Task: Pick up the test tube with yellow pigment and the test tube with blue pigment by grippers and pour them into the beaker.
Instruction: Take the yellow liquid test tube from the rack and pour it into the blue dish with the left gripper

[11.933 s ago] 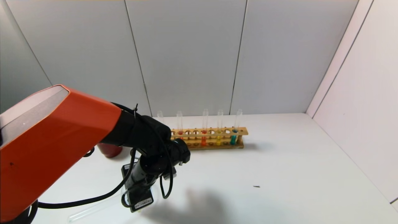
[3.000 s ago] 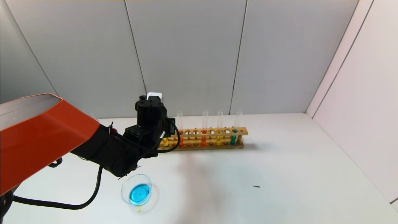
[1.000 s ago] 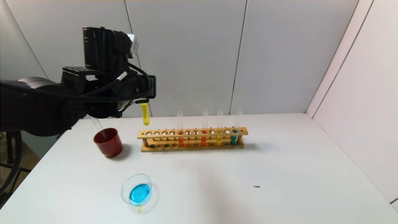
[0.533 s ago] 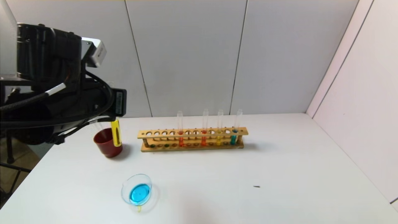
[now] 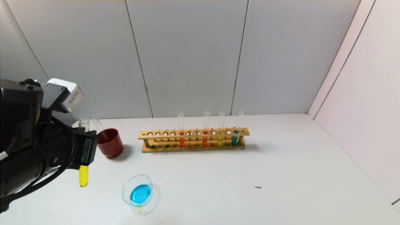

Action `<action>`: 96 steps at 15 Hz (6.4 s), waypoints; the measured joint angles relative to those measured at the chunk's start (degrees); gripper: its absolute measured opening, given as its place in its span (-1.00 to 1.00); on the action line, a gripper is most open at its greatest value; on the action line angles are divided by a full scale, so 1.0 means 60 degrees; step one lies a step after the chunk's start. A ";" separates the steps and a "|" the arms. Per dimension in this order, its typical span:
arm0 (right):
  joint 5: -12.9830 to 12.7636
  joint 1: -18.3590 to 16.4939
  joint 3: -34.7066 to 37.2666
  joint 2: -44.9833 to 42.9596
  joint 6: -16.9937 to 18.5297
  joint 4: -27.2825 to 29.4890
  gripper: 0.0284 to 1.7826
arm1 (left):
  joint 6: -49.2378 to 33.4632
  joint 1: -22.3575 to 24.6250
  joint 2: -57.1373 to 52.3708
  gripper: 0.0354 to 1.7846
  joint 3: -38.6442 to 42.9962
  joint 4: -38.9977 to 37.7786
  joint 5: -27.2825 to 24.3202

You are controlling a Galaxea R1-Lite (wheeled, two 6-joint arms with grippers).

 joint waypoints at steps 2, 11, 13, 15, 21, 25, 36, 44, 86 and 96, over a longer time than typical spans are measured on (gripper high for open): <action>0.0000 0.0000 0.0000 0.0000 0.0000 0.0000 0.91 | 0.0445 0.0012 -0.0179 -0.69 0.0573 -0.0006 0.0000; 0.0000 0.0000 0.0000 0.0000 0.0000 0.0000 0.91 | 0.1849 0.0018 0.0835 -0.69 0.1597 -0.0024 -0.0012; 0.0000 0.0000 0.0000 0.0000 0.0000 0.0000 0.91 | 0.2198 0.0018 0.1258 -0.69 0.1772 -0.0018 -0.0008; 0.0000 0.0000 0.0000 0.0000 -0.0004 0.0000 0.91 | 0.2562 0.0069 0.1735 -0.69 0.1898 -0.0020 0.0000; 0.0000 0.0000 0.0002 0.0000 0.0000 0.0000 0.91 | 0.3135 0.0215 0.3596 -0.69 0.1705 -0.0047 0.0006; 0.0000 0.0000 0.0002 0.0000 0.0000 -0.0004 0.91 | 0.3732 0.0205 0.4569 -0.69 0.1367 -0.0006 0.0000; 0.0000 0.0000 0.0002 0.0000 0.0000 0.0000 0.91 | 0.4157 -0.0043 0.5134 -0.69 -0.0388 0.2723 0.0000; 0.0000 0.0000 0.0000 0.0000 0.0000 0.0000 0.91 | 0.4224 -0.0414 0.6110 -0.69 -0.1585 0.4415 0.0142; 0.0000 0.0000 0.0002 0.0000 0.0000 0.0000 0.91 | 0.4289 -0.1392 0.8903 -0.69 -0.5142 0.9728 0.0833; 0.0000 0.0000 0.0000 0.0000 0.0000 -0.0004 0.91 | 0.4281 -0.1489 0.8915 -0.69 -0.5191 0.9742 0.0833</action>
